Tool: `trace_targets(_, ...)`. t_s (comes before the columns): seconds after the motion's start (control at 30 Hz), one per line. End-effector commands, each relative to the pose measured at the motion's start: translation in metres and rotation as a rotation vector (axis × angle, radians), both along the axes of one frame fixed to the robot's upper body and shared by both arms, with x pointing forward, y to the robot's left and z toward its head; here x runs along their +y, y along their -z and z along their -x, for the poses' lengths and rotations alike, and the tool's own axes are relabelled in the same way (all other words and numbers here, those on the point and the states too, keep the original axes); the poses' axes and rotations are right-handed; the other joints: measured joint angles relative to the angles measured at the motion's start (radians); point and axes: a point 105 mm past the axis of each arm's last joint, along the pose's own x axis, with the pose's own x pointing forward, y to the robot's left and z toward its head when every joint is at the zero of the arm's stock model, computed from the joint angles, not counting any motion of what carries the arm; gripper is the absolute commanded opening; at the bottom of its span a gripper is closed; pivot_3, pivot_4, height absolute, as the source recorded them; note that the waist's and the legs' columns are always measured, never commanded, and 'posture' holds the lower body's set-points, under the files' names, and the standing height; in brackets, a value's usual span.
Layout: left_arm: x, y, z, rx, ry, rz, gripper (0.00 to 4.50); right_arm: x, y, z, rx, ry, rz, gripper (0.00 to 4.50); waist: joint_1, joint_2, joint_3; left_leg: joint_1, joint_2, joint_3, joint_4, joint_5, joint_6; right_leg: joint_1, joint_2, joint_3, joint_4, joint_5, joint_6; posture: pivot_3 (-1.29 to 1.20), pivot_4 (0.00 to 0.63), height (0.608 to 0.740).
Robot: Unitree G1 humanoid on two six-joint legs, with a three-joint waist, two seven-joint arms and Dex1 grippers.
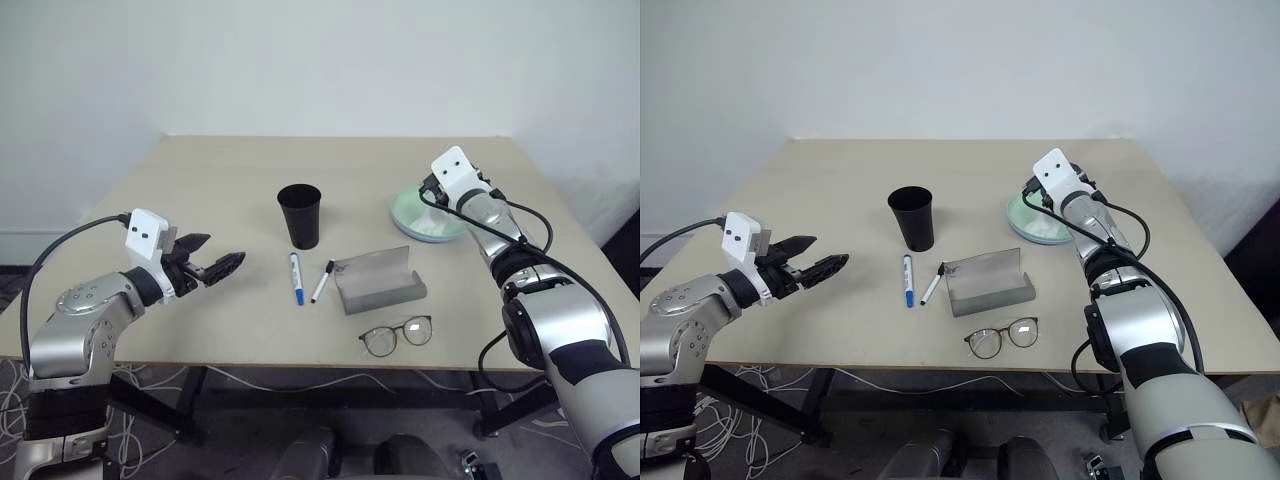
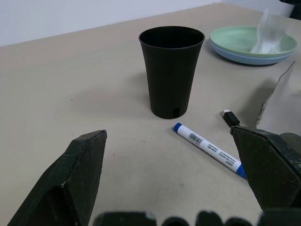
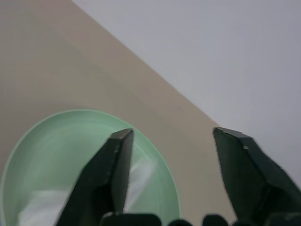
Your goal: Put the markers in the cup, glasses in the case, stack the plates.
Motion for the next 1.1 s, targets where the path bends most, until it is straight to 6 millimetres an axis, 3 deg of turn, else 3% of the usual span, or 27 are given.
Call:
trace_targets(0.03,0.001,-0.019,-0.001,-0.063,0.002,-0.024,4.50,0.002,-0.034,-0.004,-0.091,-0.028,0.020,2.93,0.000,0.000,0.000,0.000,0.000,0.000,0.000,0.000,0.000,0.000,0.000,0.000,0.000,0.000,0.000,0.00,0.000,0.727)
trace_targets(0.33,-0.002,-0.019,0.000,-0.061,0.018,-0.022,4.50,0.001,-0.049,0.008,0.008,-0.281,-0.081,2.93,0.000,0.000,0.000,0.000,0.000,0.000,0.000,0.001,-0.001,0.000,0.000,0.000,0.000,0.000,0.001,0.00,0.000,0.727)
trace_targets(0.6,-0.012,-0.020,-0.004,-0.057,0.048,-0.013,4.50,-0.023,-0.036,0.053,0.229,-0.565,-0.050,2.93,0.001,0.000,0.000,0.000,0.001,0.000,0.002,0.000,0.001,0.002,-0.001,-0.001,-0.001,-0.002,0.004,0.00,0.000,0.727)
trace_targets(0.63,-0.015,-0.020,-0.005,-0.053,0.050,-0.007,4.50,-0.027,-0.035,0.059,0.259,-0.584,-0.055,3.12,0.001,0.000,0.000,-0.001,0.001,-0.001,0.003,0.000,0.001,0.002,-0.001,-0.002,-0.001,-0.002,0.004,0.00,0.000,0.727)
trace_targets(0.7,-0.022,-0.020,-0.006,-0.048,0.072,-0.008,4.50,-0.036,-0.034,0.068,0.312,-0.603,-0.084,3.51,0.001,0.000,0.000,-0.001,0.001,0.000,0.003,0.000,0.001,0.002,-0.002,-0.002,0.000,-0.002,0.004,0.00,0.000,0.727)
trace_targets(0.8,-0.036,-0.021,-0.007,-0.050,0.130,-0.020,4.50,-0.044,-0.033,0.082,0.367,-0.641,-0.103,4.47,0.001,0.000,0.000,-0.001,0.002,-0.001,0.004,0.000,0.002,0.002,-0.002,-0.003,0.000,-0.002,0.004,0.00,0.000,0.727)
trace_targets(1.1,-0.096,-0.030,-0.009,-0.075,0.391,-0.064,4.50,-0.046,-0.028,0.111,0.501,-0.722,-0.156,4.47,0.001,0.000,0.000,-0.003,0.002,0.000,0.010,-0.004,0.007,0.004,-0.004,-0.005,-0.001,-0.003,0.005,0.00,0.000,0.727)
